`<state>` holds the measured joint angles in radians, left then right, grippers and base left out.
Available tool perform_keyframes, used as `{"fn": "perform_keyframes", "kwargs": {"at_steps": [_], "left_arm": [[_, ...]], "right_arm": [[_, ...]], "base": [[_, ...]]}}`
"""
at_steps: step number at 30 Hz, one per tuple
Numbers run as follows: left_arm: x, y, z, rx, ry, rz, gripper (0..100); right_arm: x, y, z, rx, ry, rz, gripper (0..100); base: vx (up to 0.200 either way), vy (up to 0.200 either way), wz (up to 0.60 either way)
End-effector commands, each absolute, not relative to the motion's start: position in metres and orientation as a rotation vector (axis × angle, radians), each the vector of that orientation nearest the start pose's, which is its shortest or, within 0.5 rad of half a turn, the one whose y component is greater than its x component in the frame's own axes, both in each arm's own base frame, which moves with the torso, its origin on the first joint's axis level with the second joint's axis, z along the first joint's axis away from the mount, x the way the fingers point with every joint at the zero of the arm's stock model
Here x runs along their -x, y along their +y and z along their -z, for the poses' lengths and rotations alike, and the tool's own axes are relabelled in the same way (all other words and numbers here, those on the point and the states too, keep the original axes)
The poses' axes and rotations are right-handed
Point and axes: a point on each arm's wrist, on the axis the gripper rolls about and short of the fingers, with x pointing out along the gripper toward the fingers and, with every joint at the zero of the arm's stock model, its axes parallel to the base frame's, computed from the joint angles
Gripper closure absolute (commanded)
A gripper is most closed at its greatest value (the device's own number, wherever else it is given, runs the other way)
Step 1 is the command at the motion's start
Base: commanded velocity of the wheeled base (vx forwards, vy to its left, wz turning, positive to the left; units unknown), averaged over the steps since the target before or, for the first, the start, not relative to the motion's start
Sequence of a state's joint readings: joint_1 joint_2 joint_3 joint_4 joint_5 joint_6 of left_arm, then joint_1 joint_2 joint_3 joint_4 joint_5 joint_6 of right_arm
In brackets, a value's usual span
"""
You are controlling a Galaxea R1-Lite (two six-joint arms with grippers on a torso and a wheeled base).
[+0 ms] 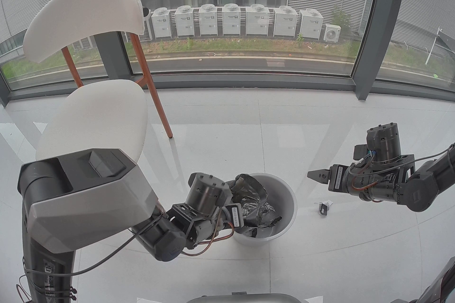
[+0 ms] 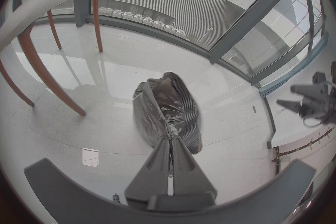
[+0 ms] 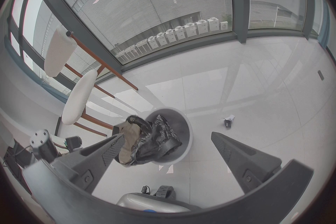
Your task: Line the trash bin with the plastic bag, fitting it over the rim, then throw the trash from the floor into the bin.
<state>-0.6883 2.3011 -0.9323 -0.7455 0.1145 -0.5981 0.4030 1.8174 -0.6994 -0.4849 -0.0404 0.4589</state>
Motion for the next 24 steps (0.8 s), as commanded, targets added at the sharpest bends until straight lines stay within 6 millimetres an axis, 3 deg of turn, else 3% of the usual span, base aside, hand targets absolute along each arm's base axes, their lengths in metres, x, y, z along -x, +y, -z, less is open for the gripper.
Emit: {"fn": "perform_keyframes", "kwargs": {"at_steps": [1, 6, 13, 17, 24], "left_arm": [[-0.295, -0.219, 0.033, 0.233, 0.787, 0.292, 100], [-0.296, -0.208, 0.046, 0.232, 0.757, 0.272, 100], [-0.304, -0.207, 0.053, 0.25, 0.737, 0.259, 100], [-0.308, -0.209, 0.049, 0.261, 0.72, 0.264, 100], [-0.319, -0.217, 0.03, 0.348, 0.662, 0.266, 100]], "right_arm": [[-0.294, 0.13, -0.103, -0.268, 0.676, -0.232, 0], [-0.301, 0.14, -0.097, -0.233, 0.685, -0.256, 0], [-0.299, 0.166, -0.061, -0.21, 0.814, -0.341, 0], [-0.307, 0.18, -0.045, -0.271, 0.868, -0.346, 0], [-0.317, 0.209, -0.048, -0.431, 0.931, -0.357, 0]], "base": [[0.0, 0.0, 0.0], [0.0, 0.0, 0.0], [0.0, 0.0, 0.0], [0.0, 0.0, 0.0], [0.0, 0.0, 0.0]]}}
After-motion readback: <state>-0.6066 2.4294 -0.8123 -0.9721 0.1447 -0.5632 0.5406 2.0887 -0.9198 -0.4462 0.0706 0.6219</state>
